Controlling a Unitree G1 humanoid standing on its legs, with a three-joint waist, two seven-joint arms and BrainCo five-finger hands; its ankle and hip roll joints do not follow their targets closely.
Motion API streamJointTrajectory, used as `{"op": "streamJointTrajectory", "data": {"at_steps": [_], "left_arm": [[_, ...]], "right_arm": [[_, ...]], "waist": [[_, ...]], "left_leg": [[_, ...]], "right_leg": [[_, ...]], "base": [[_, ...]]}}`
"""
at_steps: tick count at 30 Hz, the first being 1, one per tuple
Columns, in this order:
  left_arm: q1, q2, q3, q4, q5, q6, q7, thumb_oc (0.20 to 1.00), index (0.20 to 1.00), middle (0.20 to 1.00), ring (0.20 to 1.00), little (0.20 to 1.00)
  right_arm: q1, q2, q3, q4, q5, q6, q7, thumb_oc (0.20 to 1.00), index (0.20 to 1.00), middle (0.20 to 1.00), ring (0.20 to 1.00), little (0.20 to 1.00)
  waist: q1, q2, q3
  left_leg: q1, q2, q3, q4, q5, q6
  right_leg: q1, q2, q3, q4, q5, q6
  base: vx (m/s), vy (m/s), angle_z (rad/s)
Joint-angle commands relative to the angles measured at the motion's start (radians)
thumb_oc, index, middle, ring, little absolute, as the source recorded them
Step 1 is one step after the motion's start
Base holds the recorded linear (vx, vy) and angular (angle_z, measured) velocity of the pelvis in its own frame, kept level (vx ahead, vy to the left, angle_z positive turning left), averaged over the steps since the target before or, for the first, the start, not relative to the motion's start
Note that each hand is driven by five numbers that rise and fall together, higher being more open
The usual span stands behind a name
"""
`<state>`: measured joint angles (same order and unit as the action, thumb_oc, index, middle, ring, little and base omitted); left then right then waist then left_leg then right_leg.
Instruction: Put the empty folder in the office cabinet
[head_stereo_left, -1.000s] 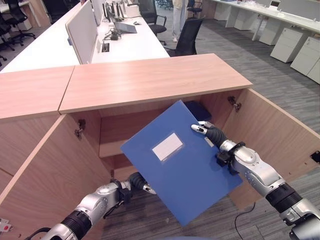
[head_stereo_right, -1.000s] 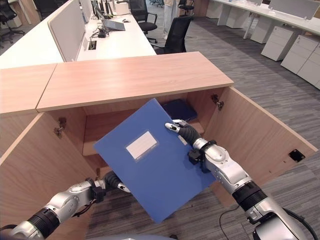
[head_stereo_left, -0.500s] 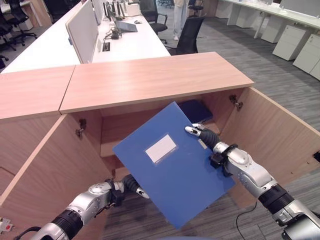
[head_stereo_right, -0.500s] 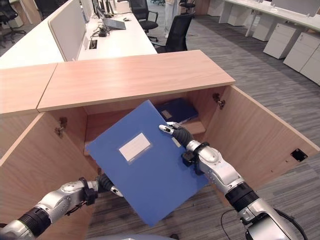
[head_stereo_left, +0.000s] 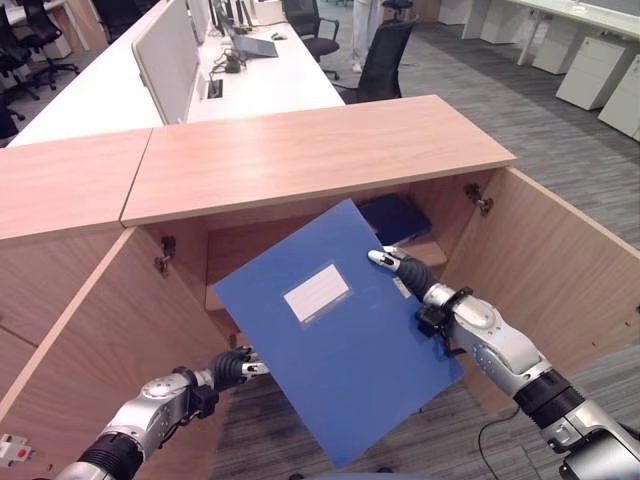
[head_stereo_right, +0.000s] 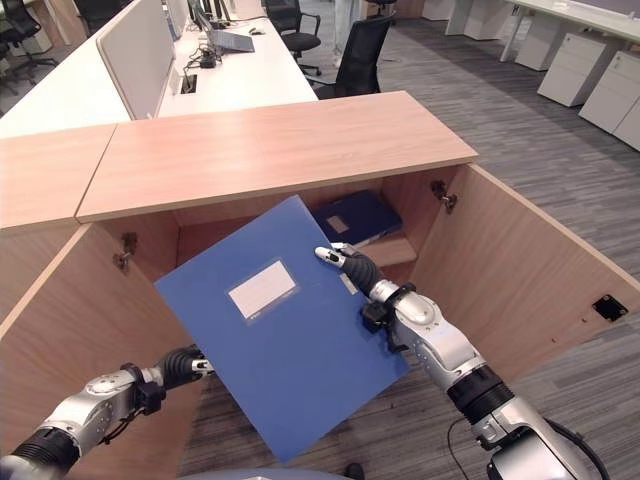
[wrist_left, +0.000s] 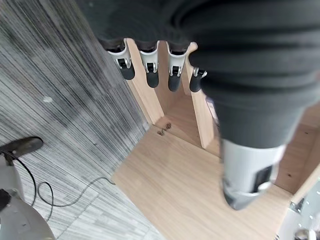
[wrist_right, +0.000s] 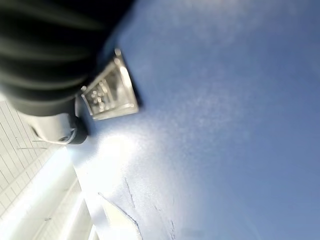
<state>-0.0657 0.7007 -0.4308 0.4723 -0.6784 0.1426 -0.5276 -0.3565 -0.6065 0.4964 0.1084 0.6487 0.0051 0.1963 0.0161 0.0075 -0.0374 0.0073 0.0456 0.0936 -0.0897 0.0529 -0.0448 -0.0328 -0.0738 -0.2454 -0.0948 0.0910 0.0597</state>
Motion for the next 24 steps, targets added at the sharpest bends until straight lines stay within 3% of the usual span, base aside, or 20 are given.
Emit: {"op": "streamJointTrajectory", "data": {"at_steps": [1,10,16,24], "left_arm": [[-0.042,0.004,0.035,0.062,0.041,-0.067,-0.001,1.0,1.0,1.0,1.0,1.0],[-0.025,0.011,0.06,0.125,0.104,-0.081,-0.014,1.0,1.0,1.0,1.0,1.0],[0.019,0.031,0.089,0.037,0.069,-0.085,-0.031,1.0,1.0,1.0,1.0,1.0],[0.154,0.019,0.209,-0.108,-0.025,-0.08,-0.047,1.0,1.0,1.0,1.0,1.0]], "right_arm": [[0.004,0.035,-0.075,-0.107,0.053,-0.077,0.002,0.2,0.2,0.2,0.2,0.2],[0.013,0.032,-0.096,-0.107,0.046,-0.079,0.006,0.2,0.2,0.2,0.2,0.2],[0.021,0.035,-0.116,-0.111,0.04,-0.086,0.009,0.2,0.2,0.2,0.2,0.2],[0.045,0.051,-0.189,-0.128,0.003,-0.108,0.007,0.2,0.2,0.2,0.2,0.2]], "waist": [[0.023,-0.043,-0.017],[0.025,-0.037,-0.013],[0.033,-0.037,-0.01],[0.056,-0.037,0.0]], "left_leg": [[-0.004,0.014,-0.012,0.002,-0.08,-0.038],[-0.004,0.015,-0.014,0.002,-0.08,-0.038],[-0.003,0.015,-0.018,0.002,-0.079,-0.036],[-0.006,0.011,-0.032,0.002,-0.076,-0.03]], "right_leg": [[0.026,-0.038,-0.07,0.008,-0.065,0.096],[0.028,-0.036,-0.073,0.008,-0.069,0.093],[0.03,-0.038,-0.074,0.008,-0.07,0.092],[0.035,-0.039,-0.081,0.008,-0.075,0.09]], "base": [[0.0,0.0,0.0],[0.0,0.0,0.0],[0.0,0.0,0.0],[0.0,0.005,0.03]]}}
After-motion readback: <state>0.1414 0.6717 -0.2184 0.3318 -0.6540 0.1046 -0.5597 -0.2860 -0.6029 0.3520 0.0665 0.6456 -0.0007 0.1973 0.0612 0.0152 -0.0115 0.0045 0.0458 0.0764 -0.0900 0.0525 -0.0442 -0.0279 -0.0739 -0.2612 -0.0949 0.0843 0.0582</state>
